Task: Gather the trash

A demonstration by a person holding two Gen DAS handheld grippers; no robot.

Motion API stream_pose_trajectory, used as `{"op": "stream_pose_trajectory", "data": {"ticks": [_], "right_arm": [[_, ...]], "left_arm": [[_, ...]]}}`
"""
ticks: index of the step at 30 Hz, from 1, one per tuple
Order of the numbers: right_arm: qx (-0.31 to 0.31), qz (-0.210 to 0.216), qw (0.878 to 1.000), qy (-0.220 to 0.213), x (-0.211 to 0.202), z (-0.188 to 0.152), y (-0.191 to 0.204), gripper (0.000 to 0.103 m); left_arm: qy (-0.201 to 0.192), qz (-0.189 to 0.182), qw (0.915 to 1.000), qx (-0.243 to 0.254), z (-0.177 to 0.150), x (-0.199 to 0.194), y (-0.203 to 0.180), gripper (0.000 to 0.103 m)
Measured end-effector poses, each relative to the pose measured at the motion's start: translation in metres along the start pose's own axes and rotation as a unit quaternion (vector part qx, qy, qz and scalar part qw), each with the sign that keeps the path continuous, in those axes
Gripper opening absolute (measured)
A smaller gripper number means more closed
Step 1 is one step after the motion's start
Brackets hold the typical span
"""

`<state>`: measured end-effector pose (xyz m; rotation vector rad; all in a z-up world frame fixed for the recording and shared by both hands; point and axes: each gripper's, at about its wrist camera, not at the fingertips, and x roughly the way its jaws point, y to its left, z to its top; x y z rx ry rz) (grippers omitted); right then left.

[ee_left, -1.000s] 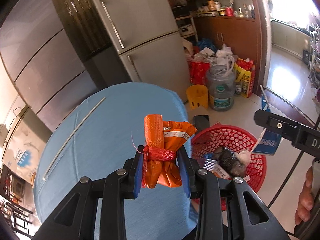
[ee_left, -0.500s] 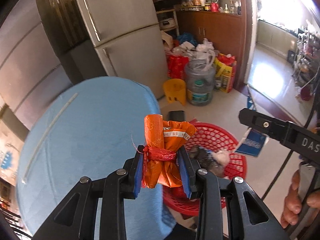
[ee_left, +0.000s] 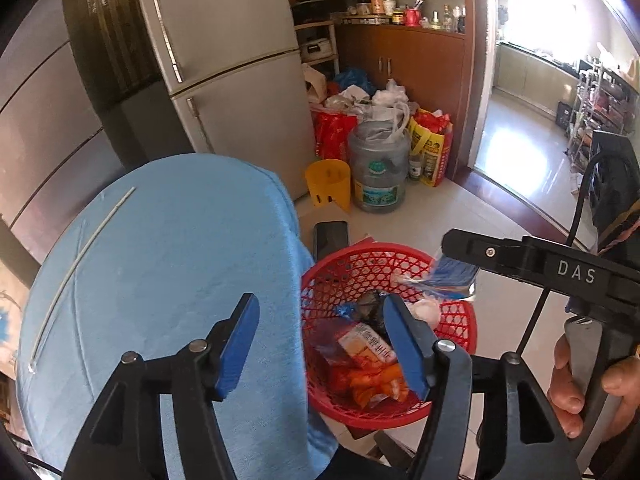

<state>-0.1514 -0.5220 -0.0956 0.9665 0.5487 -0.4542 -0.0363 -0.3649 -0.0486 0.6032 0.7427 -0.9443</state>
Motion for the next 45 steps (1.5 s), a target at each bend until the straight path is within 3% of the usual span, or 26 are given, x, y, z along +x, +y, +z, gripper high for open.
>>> {"op": "stream_pose_trajectory", "data": {"ticks": [10,20,22,24,38,45], "right_arm": [[-0.016,0.006,1.0,0.006,0.002,-0.007,0.012,0.076],[-0.068,0.021,0.997,0.012,0.0,-0.021,0.056,0.076],[-0.081,0.024,0.996,0.012,-0.001,-0.024,0.066,0.076],[-0.096,0.028,0.995,0.01,-0.003,-0.027,0.078,0.076],[-0.204,0.082,0.976,0.011,-0.02,-0.063,0.173,0.076],[-0.236,0.112,0.965,0.019,-0.015,-0.086,0.216,0.076]], "left_arm": [[-0.019,0.09,0.9954,-0.027,-0.016,-0.032,0.035,0.07],[-0.031,0.147,0.9851,-0.083,-0.038,-0.071,0.082,0.072],[-0.031,0.155,0.9826,-0.097,-0.043,-0.078,0.091,0.078],[-0.037,0.172,0.9784,-0.109,-0.05,-0.087,0.1,0.083],[-0.067,0.255,0.9495,-0.171,-0.093,-0.154,0.15,0.086],[-0.074,0.298,0.9305,-0.2,-0.116,-0.182,0.177,0.087]]}}
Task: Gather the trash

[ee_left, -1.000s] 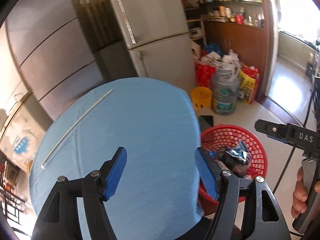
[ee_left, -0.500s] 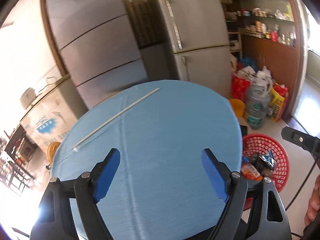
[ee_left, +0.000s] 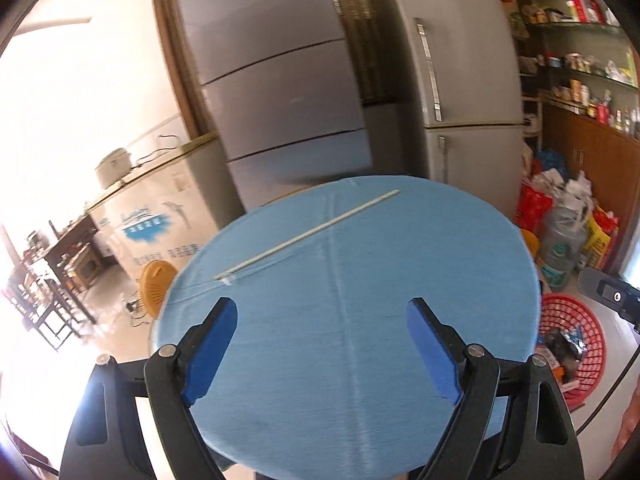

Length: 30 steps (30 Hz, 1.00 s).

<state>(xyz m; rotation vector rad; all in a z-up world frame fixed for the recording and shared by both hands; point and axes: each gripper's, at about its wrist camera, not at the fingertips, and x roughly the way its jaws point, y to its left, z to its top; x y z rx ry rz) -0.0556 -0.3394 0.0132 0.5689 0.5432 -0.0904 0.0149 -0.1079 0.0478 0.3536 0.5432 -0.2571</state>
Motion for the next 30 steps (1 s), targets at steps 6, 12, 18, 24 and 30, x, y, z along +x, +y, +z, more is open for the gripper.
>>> {"op": "stream_pose_trajectory", "data": {"ticks": [6,12,18,24,30], "right_arm": [[-0.033,0.024,0.999,0.002,0.012,-0.002,0.041,0.076],[-0.067,0.04,0.997,-0.009,0.018,-0.005,0.082,0.076],[-0.11,0.036,0.993,-0.014,0.022,-0.016,0.117,0.076],[-0.146,0.024,0.989,-0.014,0.028,-0.027,0.143,0.076],[-0.163,0.019,0.986,-0.008,0.035,-0.032,0.158,0.076]], "left_arm": [[0.002,0.029,0.9994,-0.019,-0.007,-0.004,0.032,0.087],[0.002,0.049,0.9984,-0.03,-0.017,-0.009,0.056,0.087],[0.003,0.063,0.997,-0.045,-0.028,-0.014,0.077,0.087],[0.008,0.074,0.9956,-0.056,-0.038,-0.015,0.092,0.087],[0.014,0.08,0.9944,-0.069,-0.045,-0.014,0.103,0.087]]}}
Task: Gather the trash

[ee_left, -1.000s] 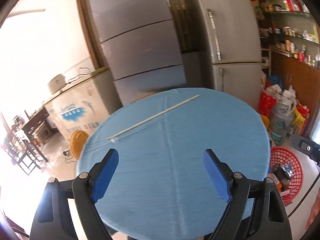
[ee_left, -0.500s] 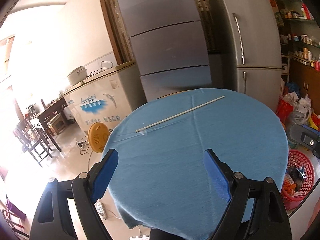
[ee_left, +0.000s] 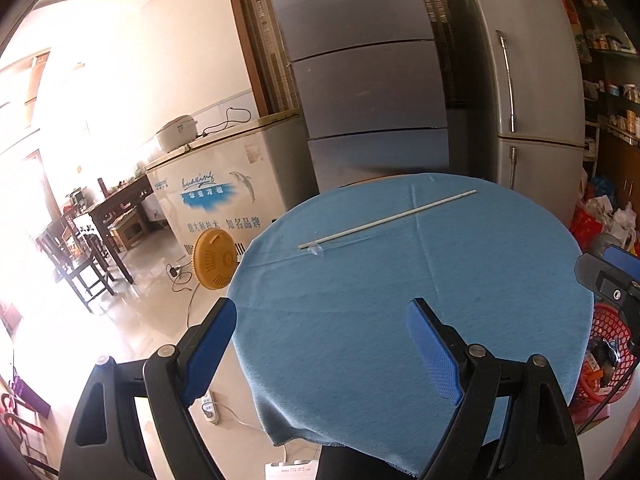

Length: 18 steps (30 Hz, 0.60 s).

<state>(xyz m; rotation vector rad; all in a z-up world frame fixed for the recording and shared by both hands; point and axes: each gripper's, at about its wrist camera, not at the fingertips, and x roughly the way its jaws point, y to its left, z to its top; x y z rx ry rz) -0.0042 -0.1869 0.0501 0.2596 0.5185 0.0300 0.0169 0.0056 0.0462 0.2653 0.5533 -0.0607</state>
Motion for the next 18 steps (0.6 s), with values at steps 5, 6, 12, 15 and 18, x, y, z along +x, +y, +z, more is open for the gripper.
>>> {"op": "stream_pose_trajectory", "data": {"ticks": [5,6,12,15,18], "right_arm": [[-0.008,-0.024,1.0,0.007,0.006,0.0,0.008,0.076],[-0.009,-0.03,0.999,0.009,0.007,0.0,0.008,0.076],[-0.016,-0.06,0.998,0.026,0.016,-0.001,0.01,0.076],[-0.021,-0.064,0.997,0.029,0.018,-0.001,0.012,0.076],[-0.025,-0.062,0.997,0.03,0.018,0.0,0.016,0.076]], "left_arm": [[-0.002,0.006,1.0,-0.005,-0.002,0.001,0.004,0.087],[-0.002,0.006,1.0,-0.005,-0.002,0.001,0.004,0.087],[0.001,0.006,0.9999,-0.011,-0.002,0.004,0.008,0.087],[0.003,0.007,0.9999,-0.014,-0.002,0.006,0.009,0.087],[0.006,0.008,0.9998,-0.018,-0.003,0.006,0.011,0.087]]}}
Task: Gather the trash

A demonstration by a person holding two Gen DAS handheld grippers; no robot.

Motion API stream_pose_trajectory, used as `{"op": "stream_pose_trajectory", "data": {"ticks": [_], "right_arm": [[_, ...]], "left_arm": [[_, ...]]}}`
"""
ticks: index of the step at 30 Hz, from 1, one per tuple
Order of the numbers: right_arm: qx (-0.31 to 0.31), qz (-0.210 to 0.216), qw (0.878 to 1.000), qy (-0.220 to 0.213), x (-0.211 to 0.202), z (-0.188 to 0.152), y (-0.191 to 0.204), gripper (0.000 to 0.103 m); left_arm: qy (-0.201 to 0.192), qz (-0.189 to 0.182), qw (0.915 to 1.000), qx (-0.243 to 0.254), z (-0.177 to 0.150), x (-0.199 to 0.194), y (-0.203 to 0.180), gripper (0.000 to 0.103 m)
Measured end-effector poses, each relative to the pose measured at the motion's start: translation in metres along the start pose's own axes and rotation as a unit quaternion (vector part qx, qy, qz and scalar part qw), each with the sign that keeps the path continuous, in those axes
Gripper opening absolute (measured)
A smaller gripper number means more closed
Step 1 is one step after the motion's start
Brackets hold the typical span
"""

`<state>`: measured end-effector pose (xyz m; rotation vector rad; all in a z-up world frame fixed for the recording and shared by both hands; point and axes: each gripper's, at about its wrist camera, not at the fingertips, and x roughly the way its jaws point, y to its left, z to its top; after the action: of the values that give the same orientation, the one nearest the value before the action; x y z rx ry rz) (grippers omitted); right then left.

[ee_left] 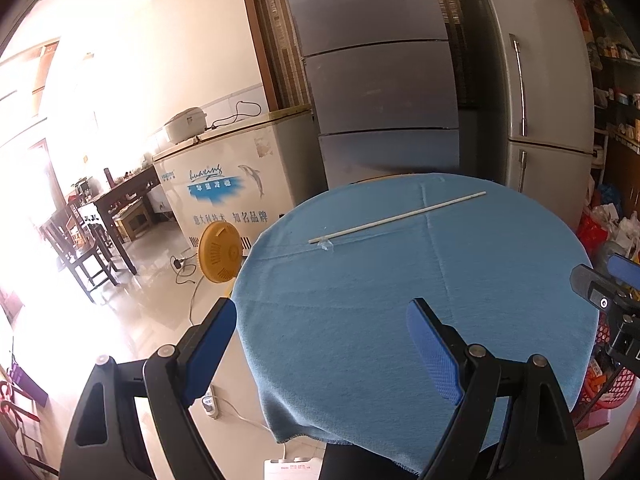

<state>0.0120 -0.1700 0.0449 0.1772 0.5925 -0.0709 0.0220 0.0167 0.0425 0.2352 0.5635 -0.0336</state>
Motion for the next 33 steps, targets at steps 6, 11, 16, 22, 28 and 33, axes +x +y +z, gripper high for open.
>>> {"op": "stream_pose_trajectory", "data": {"ticks": [6,11,16,22,28,33], "right_arm": [[-0.011,-0.001,1.0,-0.001,0.0,0.003,0.006,0.076],[-0.016,-0.002,1.0,0.0,0.0,0.003,0.009,0.076],[-0.016,-0.002,1.0,0.001,0.001,0.002,0.01,0.076],[-0.02,-0.001,1.0,0.001,0.001,0.002,0.014,0.076],[-0.024,0.0,1.0,0.001,0.001,0.001,0.016,0.076],[-0.025,-0.001,1.0,0.0,0.001,0.001,0.017,0.076]], "left_arm": [[0.002,0.001,1.0,-0.006,-0.001,0.0,0.004,0.087],[0.003,-0.001,1.0,-0.009,-0.001,0.001,0.006,0.087],[0.004,-0.002,0.9999,-0.012,-0.002,0.001,0.009,0.087],[0.006,-0.005,0.9998,-0.017,-0.003,0.002,0.012,0.087],[0.007,-0.005,0.9997,-0.021,-0.004,0.002,0.014,0.087],[0.008,-0.005,0.9997,-0.023,-0.004,0.003,0.016,0.087]]}}
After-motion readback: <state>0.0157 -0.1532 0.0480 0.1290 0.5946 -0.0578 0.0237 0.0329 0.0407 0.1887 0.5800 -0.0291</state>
